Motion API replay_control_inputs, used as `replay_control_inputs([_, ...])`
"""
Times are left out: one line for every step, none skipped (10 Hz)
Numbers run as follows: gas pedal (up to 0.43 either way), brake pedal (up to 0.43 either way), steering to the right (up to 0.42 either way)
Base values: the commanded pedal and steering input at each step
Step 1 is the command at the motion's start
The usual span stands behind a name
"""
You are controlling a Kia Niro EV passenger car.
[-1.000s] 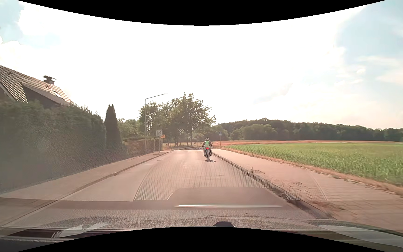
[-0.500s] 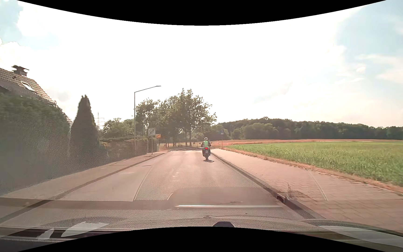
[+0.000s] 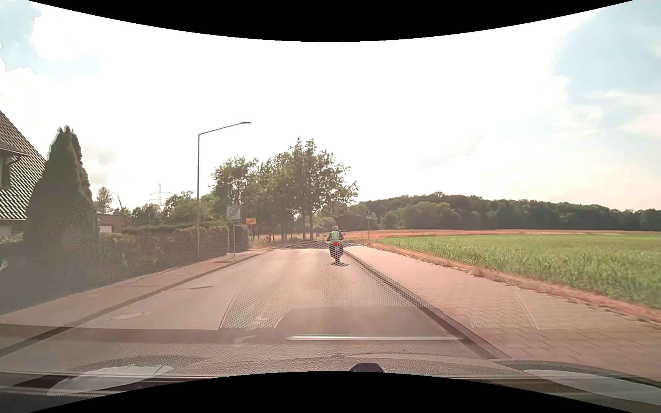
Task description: Follow the waypoints while adhering to traffic rules and regulations
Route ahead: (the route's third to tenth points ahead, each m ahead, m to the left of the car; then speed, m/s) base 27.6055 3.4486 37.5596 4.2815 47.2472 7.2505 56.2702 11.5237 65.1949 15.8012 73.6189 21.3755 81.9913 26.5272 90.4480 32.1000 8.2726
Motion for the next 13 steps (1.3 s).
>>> replay_control_inputs([0.15, 0.0, -0.009])
replay_control_inputs([0.15, 0.0, -0.01])
replay_control_inputs([0.15, 0.0, -0.011])
replay_control_inputs([0.15, 0.0, -0.011])
replay_control_inputs([0.15, 0.0, -0.011])
replay_control_inputs([0.15, 0.0, -0.011])
replay_control_inputs([0.15, 0.0, -0.012])
replay_control_inputs([0.15, 0.0, -0.013])
replay_control_inputs([0.15, 0.0, -0.013])
replay_control_inputs([0.15, 0.0, -0.013])
replay_control_inputs([0.15, 0.0, -0.013])
replay_control_inputs([0.189, 0.0, -0.013])
replay_control_inputs([0.189, 0.0, -0.014])
